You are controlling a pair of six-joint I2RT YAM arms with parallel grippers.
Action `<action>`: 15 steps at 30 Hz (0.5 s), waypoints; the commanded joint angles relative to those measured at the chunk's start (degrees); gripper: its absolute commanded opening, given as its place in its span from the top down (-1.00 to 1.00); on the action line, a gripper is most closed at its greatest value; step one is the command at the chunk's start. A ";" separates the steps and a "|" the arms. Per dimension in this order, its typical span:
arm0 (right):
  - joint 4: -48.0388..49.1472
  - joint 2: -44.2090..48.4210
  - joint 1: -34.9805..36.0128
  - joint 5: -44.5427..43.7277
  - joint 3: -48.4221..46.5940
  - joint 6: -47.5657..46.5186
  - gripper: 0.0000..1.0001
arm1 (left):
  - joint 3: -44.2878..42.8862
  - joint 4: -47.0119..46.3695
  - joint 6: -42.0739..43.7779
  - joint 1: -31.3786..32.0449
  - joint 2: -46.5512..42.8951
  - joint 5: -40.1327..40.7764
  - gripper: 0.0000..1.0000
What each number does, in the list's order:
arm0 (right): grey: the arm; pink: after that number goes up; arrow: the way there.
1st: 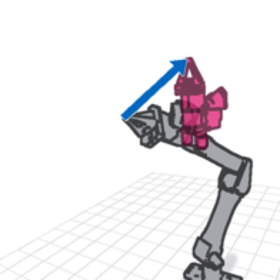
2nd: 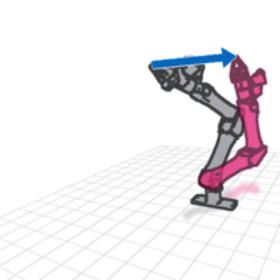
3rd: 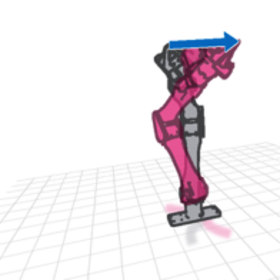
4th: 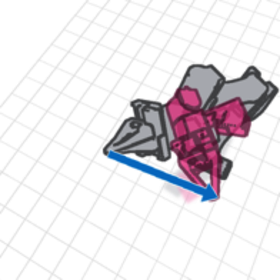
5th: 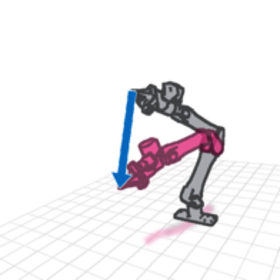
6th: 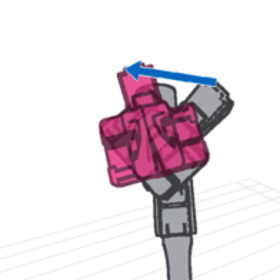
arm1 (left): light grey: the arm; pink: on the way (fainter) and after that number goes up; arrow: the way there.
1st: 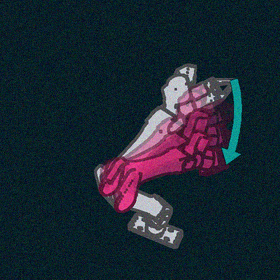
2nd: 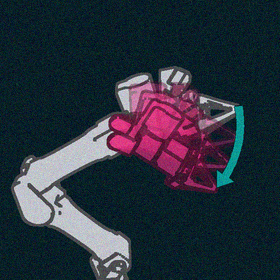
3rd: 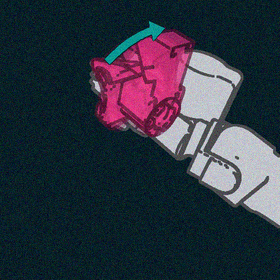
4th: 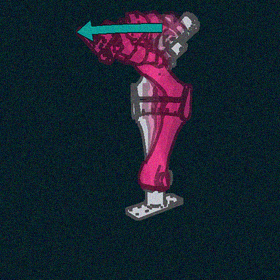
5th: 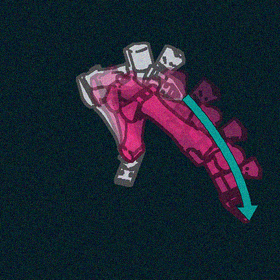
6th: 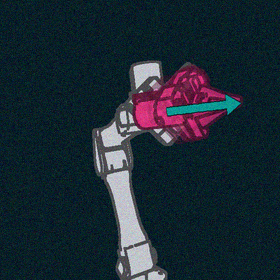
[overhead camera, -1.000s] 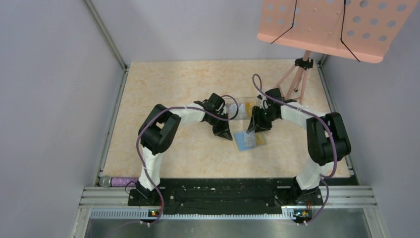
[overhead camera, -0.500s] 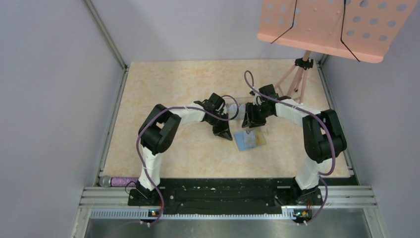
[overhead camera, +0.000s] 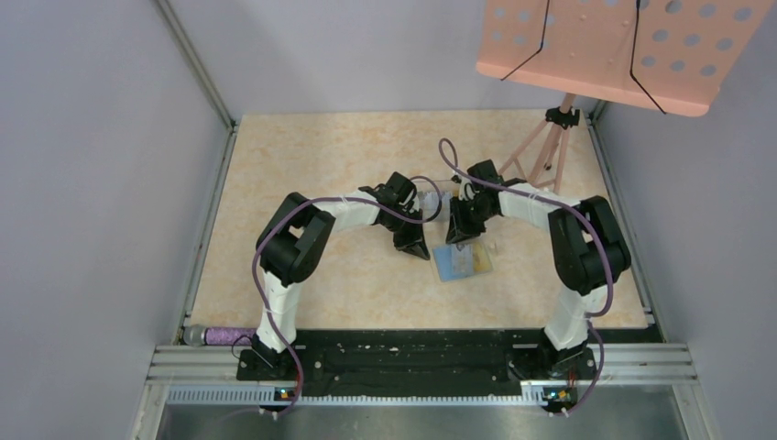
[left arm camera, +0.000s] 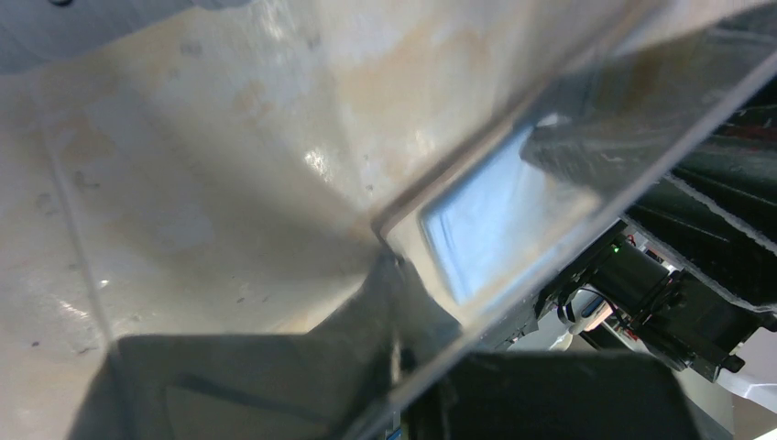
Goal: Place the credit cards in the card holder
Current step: Insert the credit card into the card holder.
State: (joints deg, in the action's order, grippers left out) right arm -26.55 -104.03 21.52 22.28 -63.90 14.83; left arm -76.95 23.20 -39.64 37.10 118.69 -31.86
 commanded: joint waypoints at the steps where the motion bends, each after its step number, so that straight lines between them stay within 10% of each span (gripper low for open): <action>1: -0.91 0.06 1.68 1.77 -0.38 -0.49 0.61 | -1.52 0.29 0.97 0.27 0.97 0.52 1.00; 9: -2.17 1.75 2.61 2.22 -0.61 -0.63 0.72 | -1.69 0.31 0.93 0.25 0.89 0.55 1.00; 15: -3.76 4.24 2.67 -0.33 -3.32 -0.62 0.42 | -1.58 0.30 0.89 0.27 0.49 0.85 1.00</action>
State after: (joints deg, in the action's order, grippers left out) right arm -28.73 -103.90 23.27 23.57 -63.88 14.66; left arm -76.97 23.22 -39.64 37.12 118.69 -31.83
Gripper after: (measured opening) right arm 0.243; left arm 0.010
